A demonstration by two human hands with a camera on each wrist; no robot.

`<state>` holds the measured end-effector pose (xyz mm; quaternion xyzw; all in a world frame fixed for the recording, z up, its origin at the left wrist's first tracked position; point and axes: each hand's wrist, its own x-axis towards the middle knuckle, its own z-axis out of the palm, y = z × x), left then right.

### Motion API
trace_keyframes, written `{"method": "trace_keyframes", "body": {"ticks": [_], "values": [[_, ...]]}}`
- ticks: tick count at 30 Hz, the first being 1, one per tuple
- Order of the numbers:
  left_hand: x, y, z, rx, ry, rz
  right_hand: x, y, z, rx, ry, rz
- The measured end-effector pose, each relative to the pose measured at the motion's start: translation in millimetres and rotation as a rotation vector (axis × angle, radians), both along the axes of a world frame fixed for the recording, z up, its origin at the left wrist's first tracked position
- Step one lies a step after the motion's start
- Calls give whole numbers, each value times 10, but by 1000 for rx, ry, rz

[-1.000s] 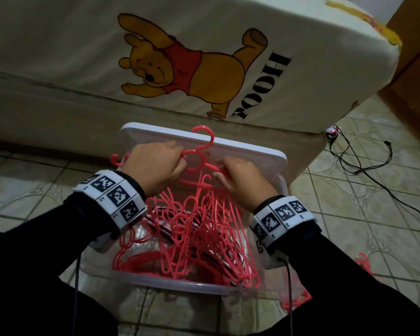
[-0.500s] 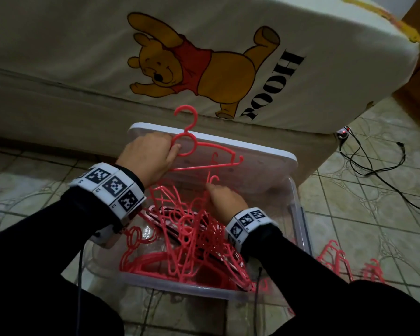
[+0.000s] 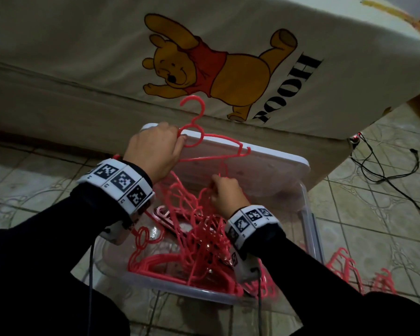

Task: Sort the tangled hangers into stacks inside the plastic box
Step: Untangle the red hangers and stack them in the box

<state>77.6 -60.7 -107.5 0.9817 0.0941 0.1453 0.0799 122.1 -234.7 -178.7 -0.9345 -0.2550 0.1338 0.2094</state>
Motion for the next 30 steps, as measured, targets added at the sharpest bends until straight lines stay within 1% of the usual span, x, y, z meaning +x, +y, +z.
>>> {"method": "trace_keyframes", "body": {"ticks": [5, 9, 11, 13, 16, 18, 21, 25, 27, 30], "values": [[-2, -12, 75, -2, -90, 0, 89, -162, 314, 177, -92, -33], [-17, -39, 119, -10, -181, -21, 126, -414, 502, 243, -100, -100], [-21, -49, 133, -47, -213, -19, 118, -550, 568, 262, -90, -127], [-23, -39, 139, -90, -226, -14, 59, -668, 650, 352, -12, -149], [-5, -31, 126, -131, -225, -15, -67, -780, 781, 586, 232, -169], [2, -43, 122, -154, -209, -16, -130, -814, 833, 700, 338, -155], [-7, -83, 135, -182, -199, -41, -197, -854, 917, 837, 438, -124], [-14, -174, 139, -277, -189, -89, -250, -915, 1074, 981, 550, -65], [-5, -189, 127, -342, -174, -91, -245, -940, 1143, 1025, 532, -16], [18, -178, 104, -436, -170, -98, -197, -961, 1205, 940, 316, 31]]}}
